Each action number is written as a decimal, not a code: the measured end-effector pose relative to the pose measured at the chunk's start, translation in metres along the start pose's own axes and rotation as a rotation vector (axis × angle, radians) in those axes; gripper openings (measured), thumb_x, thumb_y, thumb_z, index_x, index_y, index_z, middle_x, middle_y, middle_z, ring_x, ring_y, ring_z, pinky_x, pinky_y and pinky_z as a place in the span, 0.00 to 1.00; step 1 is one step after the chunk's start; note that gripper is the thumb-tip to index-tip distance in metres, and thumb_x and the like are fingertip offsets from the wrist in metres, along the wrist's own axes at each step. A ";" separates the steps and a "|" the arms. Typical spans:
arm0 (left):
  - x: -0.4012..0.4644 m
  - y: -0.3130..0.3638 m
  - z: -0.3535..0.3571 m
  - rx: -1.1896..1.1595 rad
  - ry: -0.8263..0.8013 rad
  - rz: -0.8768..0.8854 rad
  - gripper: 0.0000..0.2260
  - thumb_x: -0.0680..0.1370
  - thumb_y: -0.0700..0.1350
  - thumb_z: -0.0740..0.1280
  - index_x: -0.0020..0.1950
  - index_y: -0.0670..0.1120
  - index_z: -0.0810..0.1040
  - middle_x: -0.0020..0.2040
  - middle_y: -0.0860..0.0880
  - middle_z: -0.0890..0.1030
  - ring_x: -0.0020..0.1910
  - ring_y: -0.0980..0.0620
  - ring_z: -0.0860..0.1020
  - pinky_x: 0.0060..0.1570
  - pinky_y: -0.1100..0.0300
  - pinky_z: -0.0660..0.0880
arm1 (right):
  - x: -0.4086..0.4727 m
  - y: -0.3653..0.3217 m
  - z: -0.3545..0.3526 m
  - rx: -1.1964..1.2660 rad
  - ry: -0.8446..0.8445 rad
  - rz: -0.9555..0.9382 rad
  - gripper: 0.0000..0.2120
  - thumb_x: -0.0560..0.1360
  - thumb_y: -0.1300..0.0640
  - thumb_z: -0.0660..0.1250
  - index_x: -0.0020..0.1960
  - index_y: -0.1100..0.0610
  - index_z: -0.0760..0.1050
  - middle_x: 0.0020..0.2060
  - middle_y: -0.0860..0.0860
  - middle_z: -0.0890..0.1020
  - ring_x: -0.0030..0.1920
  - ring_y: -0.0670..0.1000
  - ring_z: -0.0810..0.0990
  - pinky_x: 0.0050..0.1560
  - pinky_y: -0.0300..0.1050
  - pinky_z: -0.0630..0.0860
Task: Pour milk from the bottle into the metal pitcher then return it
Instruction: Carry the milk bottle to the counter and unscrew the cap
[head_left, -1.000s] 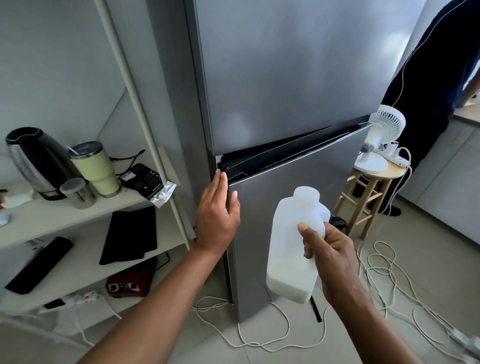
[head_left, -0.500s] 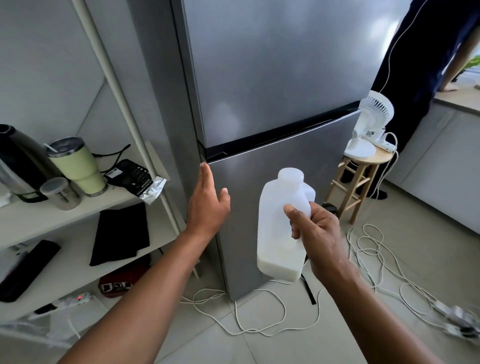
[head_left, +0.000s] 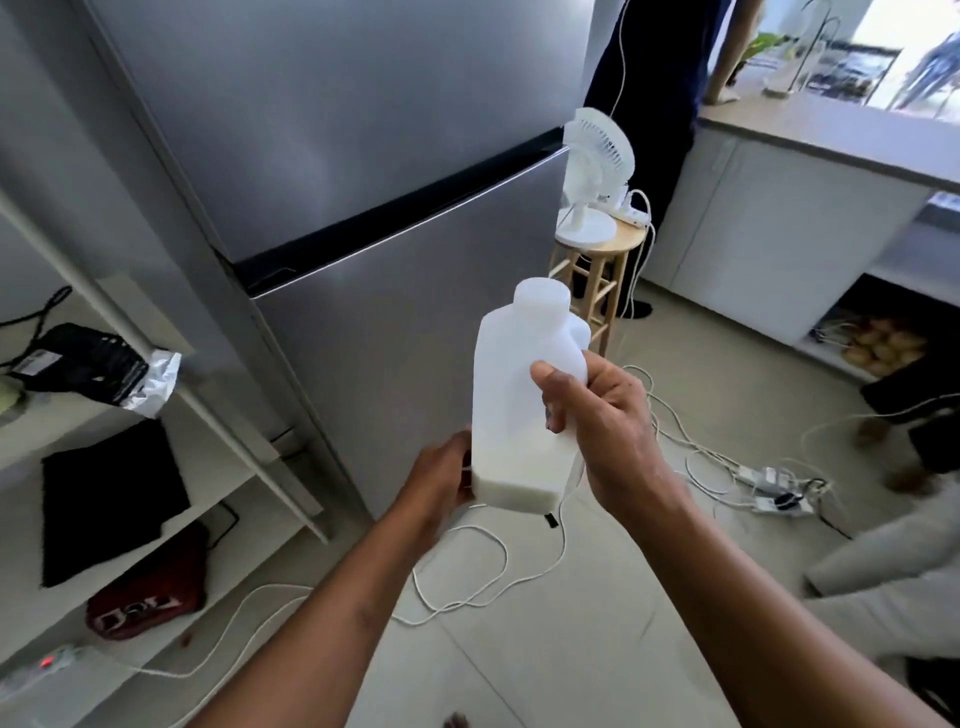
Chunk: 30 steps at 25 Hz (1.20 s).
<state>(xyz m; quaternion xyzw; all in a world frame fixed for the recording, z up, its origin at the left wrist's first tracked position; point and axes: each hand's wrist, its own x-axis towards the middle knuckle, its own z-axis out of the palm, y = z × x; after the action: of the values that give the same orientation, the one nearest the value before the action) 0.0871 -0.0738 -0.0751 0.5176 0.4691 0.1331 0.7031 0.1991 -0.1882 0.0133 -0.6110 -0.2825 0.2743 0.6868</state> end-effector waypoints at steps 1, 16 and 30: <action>-0.001 0.000 0.013 -0.046 -0.070 -0.035 0.14 0.83 0.47 0.62 0.49 0.46 0.86 0.50 0.42 0.89 0.49 0.44 0.84 0.59 0.43 0.80 | -0.003 -0.004 -0.014 0.007 0.021 -0.006 0.18 0.72 0.52 0.71 0.34 0.63 0.71 0.28 0.56 0.71 0.32 0.51 0.69 0.37 0.46 0.66; -0.051 -0.009 0.293 0.050 -0.483 -0.065 0.14 0.83 0.49 0.61 0.56 0.45 0.85 0.51 0.44 0.84 0.51 0.44 0.81 0.57 0.42 0.79 | -0.089 -0.056 -0.279 -0.281 0.387 -0.142 0.13 0.79 0.46 0.68 0.39 0.52 0.74 0.29 0.49 0.78 0.31 0.47 0.76 0.36 0.45 0.73; -0.112 -0.076 0.509 0.414 -1.029 -0.212 0.16 0.83 0.49 0.60 0.58 0.45 0.85 0.59 0.41 0.86 0.56 0.40 0.82 0.63 0.40 0.76 | -0.231 -0.061 -0.417 -0.568 1.059 0.045 0.18 0.80 0.42 0.65 0.46 0.58 0.76 0.36 0.51 0.82 0.35 0.43 0.81 0.34 0.33 0.74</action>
<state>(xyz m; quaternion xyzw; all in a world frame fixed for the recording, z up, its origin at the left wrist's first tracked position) 0.4114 -0.4889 -0.0688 0.5930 0.1317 -0.3022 0.7346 0.3430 -0.6470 0.0224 -0.8299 0.0489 -0.1389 0.5381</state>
